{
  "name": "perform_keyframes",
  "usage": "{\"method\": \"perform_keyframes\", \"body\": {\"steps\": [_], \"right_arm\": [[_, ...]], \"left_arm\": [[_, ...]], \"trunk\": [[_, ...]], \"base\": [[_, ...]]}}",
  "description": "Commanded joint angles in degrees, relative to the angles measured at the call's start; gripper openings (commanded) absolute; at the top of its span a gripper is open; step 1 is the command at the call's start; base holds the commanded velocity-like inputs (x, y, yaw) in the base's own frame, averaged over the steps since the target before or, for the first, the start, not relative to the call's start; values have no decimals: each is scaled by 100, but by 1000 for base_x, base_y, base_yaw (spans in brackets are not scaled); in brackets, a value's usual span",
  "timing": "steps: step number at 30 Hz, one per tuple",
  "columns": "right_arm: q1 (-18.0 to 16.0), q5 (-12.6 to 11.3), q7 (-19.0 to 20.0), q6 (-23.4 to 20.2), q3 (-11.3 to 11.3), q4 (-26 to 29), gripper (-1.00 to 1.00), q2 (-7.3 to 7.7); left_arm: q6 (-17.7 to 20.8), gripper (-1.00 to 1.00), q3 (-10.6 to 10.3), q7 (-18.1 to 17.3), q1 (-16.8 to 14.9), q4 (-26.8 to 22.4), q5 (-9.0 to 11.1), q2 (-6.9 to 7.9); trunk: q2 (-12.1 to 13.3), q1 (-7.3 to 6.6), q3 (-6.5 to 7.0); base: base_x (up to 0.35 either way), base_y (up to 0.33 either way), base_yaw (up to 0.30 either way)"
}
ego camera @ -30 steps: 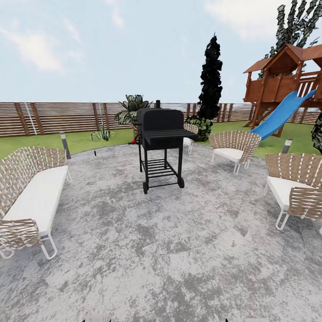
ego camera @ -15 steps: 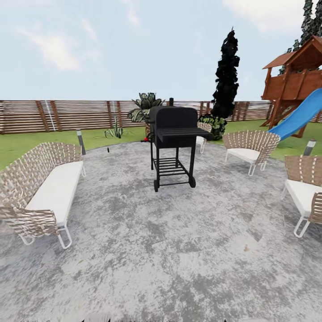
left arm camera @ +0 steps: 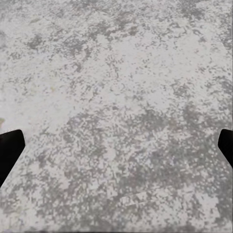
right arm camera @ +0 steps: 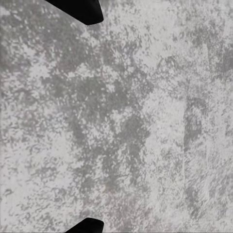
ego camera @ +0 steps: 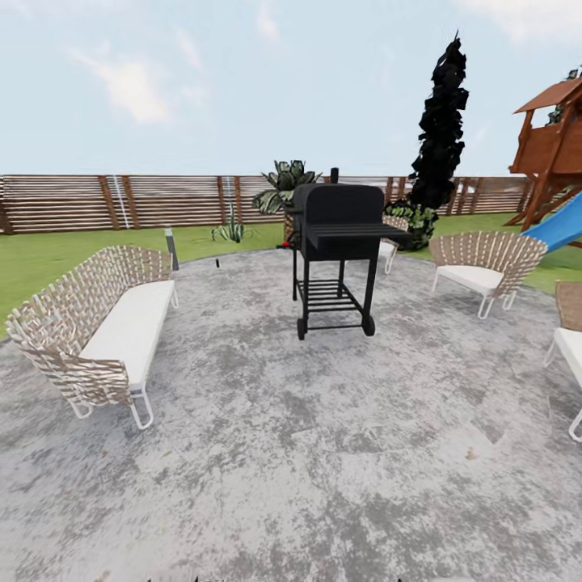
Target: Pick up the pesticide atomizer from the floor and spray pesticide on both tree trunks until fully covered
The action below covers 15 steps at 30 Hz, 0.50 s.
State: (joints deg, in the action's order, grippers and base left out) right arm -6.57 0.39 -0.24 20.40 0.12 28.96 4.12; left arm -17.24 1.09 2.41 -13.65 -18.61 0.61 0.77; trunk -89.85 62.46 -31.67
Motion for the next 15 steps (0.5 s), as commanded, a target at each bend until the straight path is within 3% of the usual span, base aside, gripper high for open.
{"method": "perform_keyframes", "body": {"steps": [1, 15], "right_arm": [[-2, 4, -2, 17, 0, -1, 100, 1], [-2, 5, -2, 17, 5, -5, 100, -1]], "left_arm": [[-23, 100, 5, 5, -5, 6, 7, 0], [-51, 100, 5, 5, -6, 6, 10, 18]], "trunk": [[-44, 22, -31], [-606, 330, -383]], "base": [[0, 0, 191], [0, 0, 191]]}}
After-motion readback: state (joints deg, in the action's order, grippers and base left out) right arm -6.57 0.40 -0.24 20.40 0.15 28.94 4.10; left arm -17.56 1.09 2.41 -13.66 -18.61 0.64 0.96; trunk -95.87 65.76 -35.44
